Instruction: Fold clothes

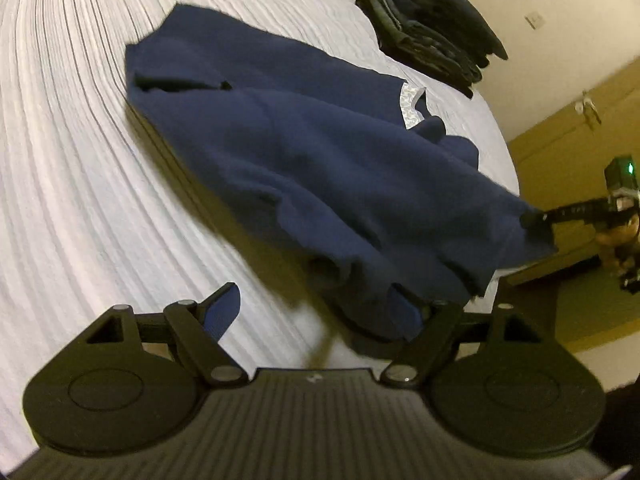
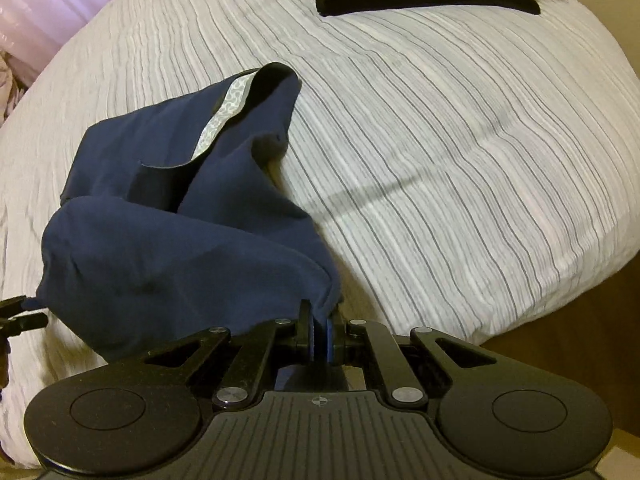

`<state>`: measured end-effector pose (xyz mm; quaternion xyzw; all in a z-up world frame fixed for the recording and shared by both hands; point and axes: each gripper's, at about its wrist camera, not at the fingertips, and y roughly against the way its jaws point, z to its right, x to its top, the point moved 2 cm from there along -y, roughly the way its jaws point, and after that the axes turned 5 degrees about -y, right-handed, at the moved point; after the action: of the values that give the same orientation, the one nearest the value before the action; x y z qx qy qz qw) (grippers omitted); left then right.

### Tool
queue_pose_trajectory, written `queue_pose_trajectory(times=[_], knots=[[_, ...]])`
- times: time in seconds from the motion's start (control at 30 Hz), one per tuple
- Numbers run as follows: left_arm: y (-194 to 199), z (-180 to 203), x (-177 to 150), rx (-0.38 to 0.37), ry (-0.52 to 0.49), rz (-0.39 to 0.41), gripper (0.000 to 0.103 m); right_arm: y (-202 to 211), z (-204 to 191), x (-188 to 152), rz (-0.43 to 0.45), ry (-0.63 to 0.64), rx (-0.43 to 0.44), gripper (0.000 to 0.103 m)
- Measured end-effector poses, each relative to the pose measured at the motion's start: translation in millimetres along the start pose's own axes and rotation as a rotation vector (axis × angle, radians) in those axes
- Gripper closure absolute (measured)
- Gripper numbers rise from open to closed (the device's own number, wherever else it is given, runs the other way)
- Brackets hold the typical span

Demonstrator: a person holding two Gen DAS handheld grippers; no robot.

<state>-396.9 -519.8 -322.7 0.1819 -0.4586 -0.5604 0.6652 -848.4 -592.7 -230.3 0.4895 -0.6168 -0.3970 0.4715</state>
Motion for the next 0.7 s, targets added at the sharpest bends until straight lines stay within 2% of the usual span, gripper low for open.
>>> queue_pose_trajectory(times=[0.03, 0.07, 0.13, 0.17, 0.2, 0.27, 0.33, 0.5, 0.6, 0.7], knots=[[-4.2, 3.5, 1.2, -0.002, -0.002, 0.004, 0.026, -2.1, 0.5, 1.4, -0.004, 0.0, 0.001, 0.099], [-8.4, 6.9, 2.3, -0.004, -0.005, 0.008, 0.03, -3.4, 0.8, 3.1, -0.006, 0.001, 0.003, 0.099], [-16.8, 13.8, 4.7, -0.008, -0.009, 0.017, 0.056, -5.1, -0.1, 6.7, -0.01, 0.008, 0.007, 0.099], [-16.7, 17.5, 5.2, -0.002, -0.015, 0.016, 0.074, -5.3, -1.0, 7.4, -0.012, 0.017, 0.007, 0.099], [-12.2, 21.5, 5.0, 0.013, -0.026, 0.009, 0.083, -5.5, -2.1, 8.3, -0.013, 0.027, 0.007, 0.099], [-3.0, 29.5, 4.6, 0.042, -0.046, -0.003, 0.094, -4.9, -4.4, 11.0, -0.014, 0.035, 0.008, 0.099], [11.2, 36.0, 2.4, 0.071, -0.063, -0.017, 0.095, -2.0, -8.3, 17.0, -0.01, 0.053, 0.013, 0.099], [89.3, 40.5, -20.5, 0.142, -0.021, -0.05, 0.097, 19.8, -36.0, 39.0, 0.009, 0.208, 0.035, 0.099], [114.8, 43.4, -45.5, 0.209, 0.002, -0.121, 0.1, 21.8, -58.5, 29.5, -0.05, 0.302, 0.028, 0.099], [109.4, 38.6, -77.4, 0.241, 0.034, -0.196, 0.103, 2.8, -58.9, 4.2, -0.142, 0.323, -0.024, 0.1]])
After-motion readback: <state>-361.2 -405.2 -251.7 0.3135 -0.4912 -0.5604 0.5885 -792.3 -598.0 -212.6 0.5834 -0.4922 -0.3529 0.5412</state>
